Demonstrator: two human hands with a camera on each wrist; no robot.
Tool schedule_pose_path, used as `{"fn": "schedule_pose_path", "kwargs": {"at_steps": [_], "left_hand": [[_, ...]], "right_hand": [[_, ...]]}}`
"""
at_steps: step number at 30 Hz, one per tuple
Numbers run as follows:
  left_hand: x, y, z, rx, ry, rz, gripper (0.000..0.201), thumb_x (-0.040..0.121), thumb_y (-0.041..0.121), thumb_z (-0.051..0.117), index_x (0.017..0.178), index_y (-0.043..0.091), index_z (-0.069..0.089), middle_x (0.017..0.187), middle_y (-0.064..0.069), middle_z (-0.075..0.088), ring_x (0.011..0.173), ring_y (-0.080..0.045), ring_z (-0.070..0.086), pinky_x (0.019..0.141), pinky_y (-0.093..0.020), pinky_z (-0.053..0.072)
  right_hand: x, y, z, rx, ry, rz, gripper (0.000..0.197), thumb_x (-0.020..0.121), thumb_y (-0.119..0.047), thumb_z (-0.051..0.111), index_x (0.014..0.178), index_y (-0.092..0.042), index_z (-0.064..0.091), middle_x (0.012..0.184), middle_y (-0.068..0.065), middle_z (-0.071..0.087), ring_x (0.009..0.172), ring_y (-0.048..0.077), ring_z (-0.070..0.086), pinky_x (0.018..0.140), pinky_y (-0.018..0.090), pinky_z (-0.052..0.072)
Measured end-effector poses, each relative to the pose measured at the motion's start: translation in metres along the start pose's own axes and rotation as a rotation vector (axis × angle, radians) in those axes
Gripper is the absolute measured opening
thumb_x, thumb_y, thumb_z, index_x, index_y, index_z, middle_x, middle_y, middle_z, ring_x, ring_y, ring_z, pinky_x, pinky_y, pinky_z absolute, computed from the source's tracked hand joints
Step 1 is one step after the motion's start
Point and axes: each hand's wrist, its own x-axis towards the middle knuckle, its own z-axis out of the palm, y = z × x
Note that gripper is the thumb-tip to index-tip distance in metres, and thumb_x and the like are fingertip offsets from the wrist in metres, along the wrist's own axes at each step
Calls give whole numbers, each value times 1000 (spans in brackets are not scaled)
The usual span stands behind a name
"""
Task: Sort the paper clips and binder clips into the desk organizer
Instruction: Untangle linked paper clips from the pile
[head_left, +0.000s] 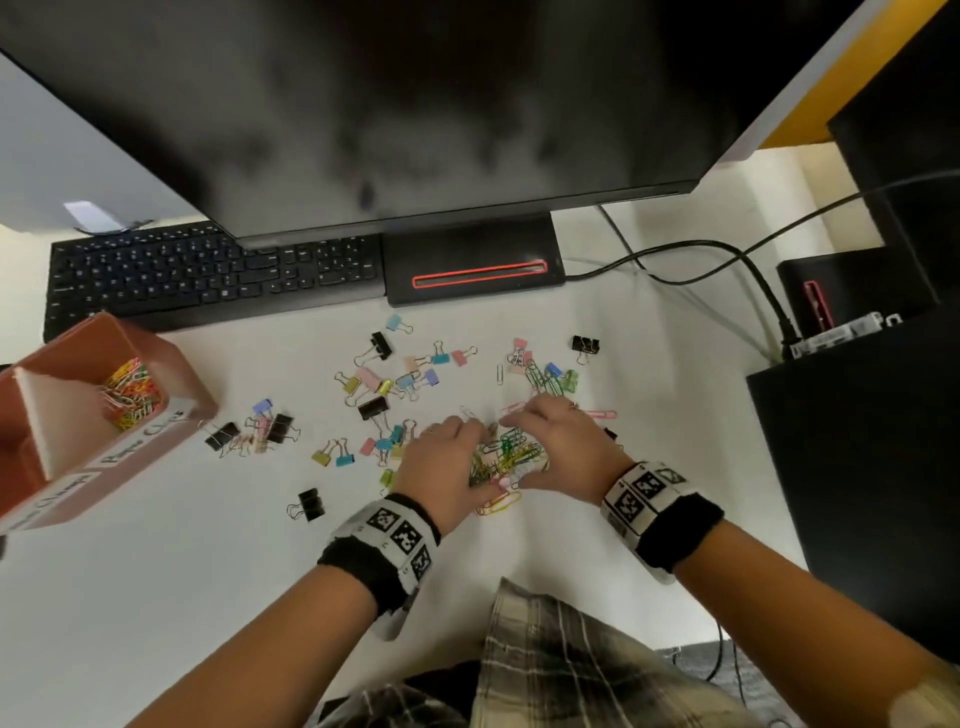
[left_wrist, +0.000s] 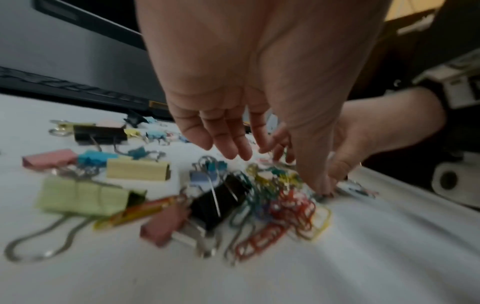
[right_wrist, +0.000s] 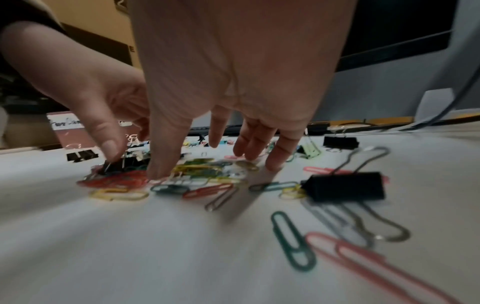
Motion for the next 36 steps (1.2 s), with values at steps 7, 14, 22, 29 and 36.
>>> {"fn": "schedule_pose_path", "kwargs": {"at_steps": [7,14,22,29,36], "left_hand": [[11,-16,11,-48,82,-11,50,70,34,75,113,18,53,119,-2,52,103,-23,53,89,-38,46],[5,-26,7,-31,77,-37,62,63,47,76,115,24,53,117,1,51,107,-21,50,91,-42,44],[17,-17,10,83,98,-115,22,88,39,55,106,28,59,103,4,61,104,-22,51,89,-37,35],[18,-26,-6,-174,188,-128,16,84,32,63,95,22,69,88,1,66,88,-23,58,81,-40,47],[-12,-35,-55,-377,223,-135,9,82,23,68,85,16,72,79,1,66,74,-12,57,67,-17,43]], "right_hand": [[15,-1,4,101,59,54,46,74,-24,75,117,-20,59,111,4,50,102,20,48,91,38,47],[18,6,7,138,108,45,25,79,-19,71,102,-13,67,99,8,58,97,24,54,86,36,47],[21,3,1,180,142,85,20,86,-20,63,102,-10,69,95,10,64,92,24,58,84,35,48],[19,1,-14,252,203,126,17,86,-18,63,101,-10,68,97,8,67,92,20,59,90,34,46],[17,-26,-34,229,238,54,17,85,-17,64,100,-8,68,96,6,64,90,16,57,84,23,44]]}}
